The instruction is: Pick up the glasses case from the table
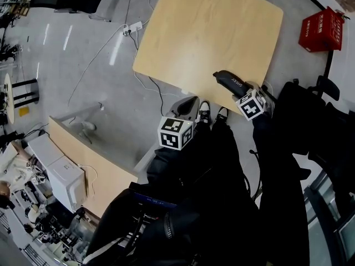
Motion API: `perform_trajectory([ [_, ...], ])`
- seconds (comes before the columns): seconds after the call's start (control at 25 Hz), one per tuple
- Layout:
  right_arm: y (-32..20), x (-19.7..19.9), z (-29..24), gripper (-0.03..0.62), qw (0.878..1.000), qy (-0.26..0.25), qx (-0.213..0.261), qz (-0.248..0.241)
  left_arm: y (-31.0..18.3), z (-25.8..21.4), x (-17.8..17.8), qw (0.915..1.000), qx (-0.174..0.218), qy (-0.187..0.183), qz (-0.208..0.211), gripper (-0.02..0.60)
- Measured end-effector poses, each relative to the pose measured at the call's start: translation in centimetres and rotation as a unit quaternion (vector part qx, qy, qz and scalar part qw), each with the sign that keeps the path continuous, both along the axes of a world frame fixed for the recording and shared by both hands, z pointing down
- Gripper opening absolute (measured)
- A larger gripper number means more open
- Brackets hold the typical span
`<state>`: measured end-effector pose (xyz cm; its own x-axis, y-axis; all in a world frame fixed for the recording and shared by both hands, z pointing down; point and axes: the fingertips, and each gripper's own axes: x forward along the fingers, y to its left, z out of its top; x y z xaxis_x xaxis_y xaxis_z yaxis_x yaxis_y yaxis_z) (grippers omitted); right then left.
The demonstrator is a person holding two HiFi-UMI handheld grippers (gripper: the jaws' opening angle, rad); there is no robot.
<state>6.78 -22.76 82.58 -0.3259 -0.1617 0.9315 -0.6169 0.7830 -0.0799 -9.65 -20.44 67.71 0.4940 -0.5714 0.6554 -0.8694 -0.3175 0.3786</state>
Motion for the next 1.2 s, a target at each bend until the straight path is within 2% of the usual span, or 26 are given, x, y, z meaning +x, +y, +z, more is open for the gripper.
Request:
perform_trajectory([
  [0.24,0.8,-0.1,-1.1,0.333,1.000,-0.015,0.005,0.021,0.3,-0.5,0.3,1.0000,0.006,0.004,0.002,-0.002],
  [0.36,0.9,-0.5,-3.2,0.333,0.997,-0.046,0.023,0.052,0.2,-1.2,0.4,0.9999,0.015,0.005,0.005,-0.002],
  [0.48,0.7,-1.0,-6.5,0.333,0.990,-0.088,0.056,0.094,0.1,-2.3,0.5,0.9996,0.027,0.007,0.009,-0.002],
  [0.6,0.8,-1.1,-10.4,0.333,0.978,-0.128,0.088,0.137,-0.2,-4.0,0.9,0.9988,0.045,0.011,0.012,-0.002],
  [0.8,0.4,-1.2,-18.0,0.333,0.952,-0.191,0.155,0.183,-1.2,-7.8,2.0,0.9953,0.092,0.022,0.020,-0.002],
  [1.0,-0.4,-0.8,-25.1,0.333,0.925,-0.230,0.224,0.204,-2.1,-11.9,3.2,0.9891,0.142,0.017,0.037,-0.002],
  [1.2,-1.6,-0.1,-32.0,0.333,0.895,-0.262,0.292,0.211,-3.7,-17.5,3.5,0.9779,0.205,0.019,0.035,-0.002],
])
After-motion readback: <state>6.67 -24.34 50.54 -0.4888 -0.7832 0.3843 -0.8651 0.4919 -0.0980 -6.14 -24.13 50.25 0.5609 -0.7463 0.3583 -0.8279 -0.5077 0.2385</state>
